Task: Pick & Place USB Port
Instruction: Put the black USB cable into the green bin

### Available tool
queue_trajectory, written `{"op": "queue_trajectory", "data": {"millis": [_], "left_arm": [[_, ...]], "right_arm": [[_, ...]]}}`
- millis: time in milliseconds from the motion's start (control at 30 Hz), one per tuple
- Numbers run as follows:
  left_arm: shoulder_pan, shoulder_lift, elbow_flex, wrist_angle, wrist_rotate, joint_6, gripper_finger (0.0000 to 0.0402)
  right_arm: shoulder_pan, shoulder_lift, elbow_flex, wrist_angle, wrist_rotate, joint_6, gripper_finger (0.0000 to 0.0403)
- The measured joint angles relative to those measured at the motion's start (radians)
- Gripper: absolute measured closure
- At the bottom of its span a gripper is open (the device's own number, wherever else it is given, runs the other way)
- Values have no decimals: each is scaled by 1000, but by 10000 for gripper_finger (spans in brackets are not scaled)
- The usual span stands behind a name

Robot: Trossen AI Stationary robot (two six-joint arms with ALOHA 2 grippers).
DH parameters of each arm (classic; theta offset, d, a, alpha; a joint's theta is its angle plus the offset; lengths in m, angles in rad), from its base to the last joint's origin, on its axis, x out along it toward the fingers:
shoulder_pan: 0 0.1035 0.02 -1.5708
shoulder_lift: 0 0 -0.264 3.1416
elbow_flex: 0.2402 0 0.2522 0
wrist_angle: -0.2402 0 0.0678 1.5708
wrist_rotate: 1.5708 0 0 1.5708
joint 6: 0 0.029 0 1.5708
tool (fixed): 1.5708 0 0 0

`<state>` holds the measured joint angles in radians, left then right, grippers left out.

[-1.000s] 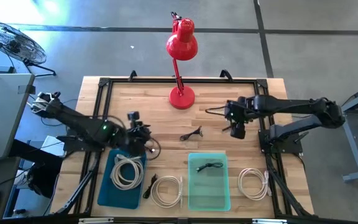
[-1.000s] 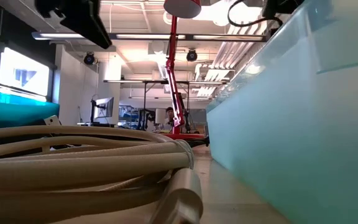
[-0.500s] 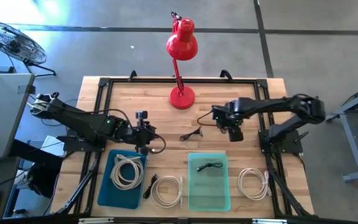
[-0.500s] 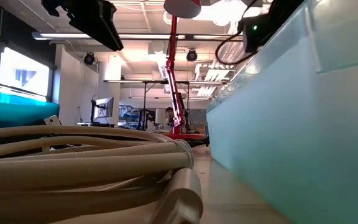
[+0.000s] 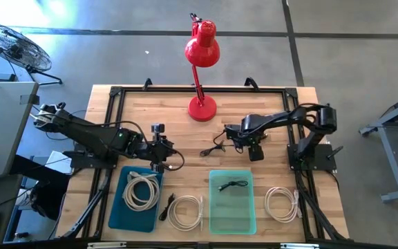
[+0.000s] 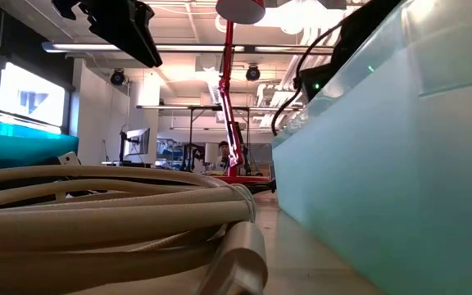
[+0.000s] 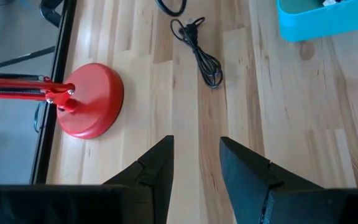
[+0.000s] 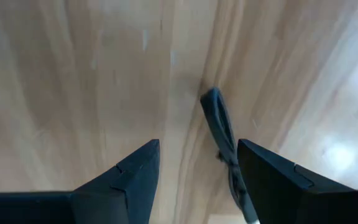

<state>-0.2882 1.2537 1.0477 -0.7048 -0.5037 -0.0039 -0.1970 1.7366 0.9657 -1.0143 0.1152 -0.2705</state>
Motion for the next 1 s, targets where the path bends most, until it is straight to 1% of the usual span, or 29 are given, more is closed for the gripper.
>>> {"op": "queue_trajectory", "data": {"millis": [200,267,367,433,500,533,567,633,733,833,933,1000], "left_arm": [[0,0,0,0,14,0,277],[0,0,0,1,24,0,277],[0,0,0,0,30,0,277],[0,0,0,1,32,0,277],[0,0,0,1,33,0,277],[0,0,0,1,38,0,277],[0,0,0,1,44,0,277],[-3,0,0,1,45,0,277],[-25,0,0,4,42,0,277],[-55,0,0,7,40,-1,277],[-90,0,0,7,14,-10,277],[-114,0,0,7,-4,-25,277]], "right_arm": [[0,51,4,53,-10,6,197],[-1,58,5,56,-8,26,210],[-3,59,5,41,-10,57,256],[-3,59,5,25,-5,72,302],[-4,61,4,7,1,88,358],[-5,61,4,-2,3,94,379],[-6,59,4,-8,5,103,388],[-5,55,2,-12,20,142,383],[-7,37,-3,-42,92,171,392],[-6,-9,-1,-86,152,222,394],[0,-66,-2,-157,167,267,397],[15,-126,2,-198,166,307,398]]}}
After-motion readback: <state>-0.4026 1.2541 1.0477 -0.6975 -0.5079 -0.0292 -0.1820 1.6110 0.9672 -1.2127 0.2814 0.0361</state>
